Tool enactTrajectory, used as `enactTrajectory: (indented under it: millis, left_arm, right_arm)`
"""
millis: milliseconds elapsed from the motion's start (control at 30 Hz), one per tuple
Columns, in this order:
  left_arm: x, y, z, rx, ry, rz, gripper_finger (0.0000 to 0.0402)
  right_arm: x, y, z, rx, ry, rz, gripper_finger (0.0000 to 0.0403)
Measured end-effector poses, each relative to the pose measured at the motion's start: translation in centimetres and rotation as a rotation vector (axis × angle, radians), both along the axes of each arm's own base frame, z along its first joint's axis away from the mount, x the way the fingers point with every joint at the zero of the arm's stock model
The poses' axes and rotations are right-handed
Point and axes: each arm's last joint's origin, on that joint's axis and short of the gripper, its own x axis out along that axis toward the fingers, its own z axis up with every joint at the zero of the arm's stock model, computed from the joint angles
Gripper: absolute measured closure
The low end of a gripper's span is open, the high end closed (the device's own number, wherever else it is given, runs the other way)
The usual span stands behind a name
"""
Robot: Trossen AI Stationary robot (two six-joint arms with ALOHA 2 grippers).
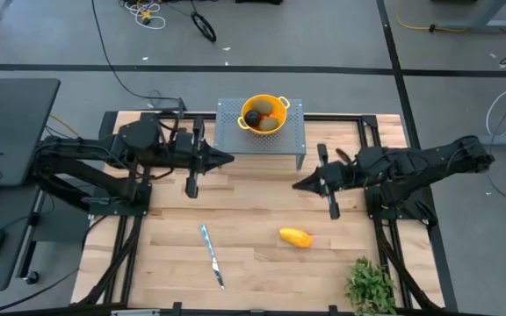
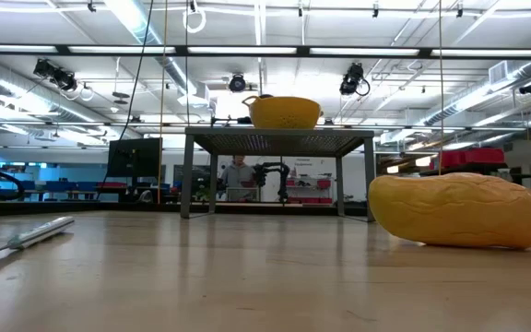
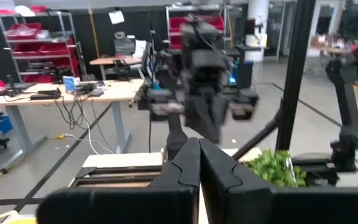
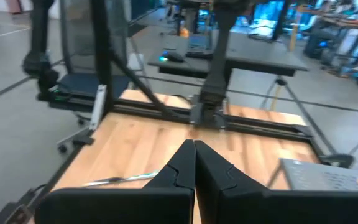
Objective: Pick & Place Fruit
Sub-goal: Put the mango into the yellow colander bowl on the shelf
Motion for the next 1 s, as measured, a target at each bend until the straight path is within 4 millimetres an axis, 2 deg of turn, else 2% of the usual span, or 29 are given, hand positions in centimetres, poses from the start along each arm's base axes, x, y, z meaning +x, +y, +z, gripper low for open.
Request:
enactTrajectory:
  millis: [200,567,1000]
  left_arm:
    - [-0.5,-0.3,0.3,0.034,-0.012,-0.009,0.0399]
    - [-2.1,-1.4,1.1,0.04,-0.051,-0.1,0.0396]
    - [-2.2,-1.6,0.8,0.055,-0.016,-0.104,0.0395]
  right_arm:
    - [0.8,1.9,-1.0,-0.001,0.044,0.064,0.04]
    - [2.3,4.9,-3.3,0.001,0.144,0.055,0.04]
    - [3.7,7.5,-6.3,0.031,0.279,0.076,0.04]
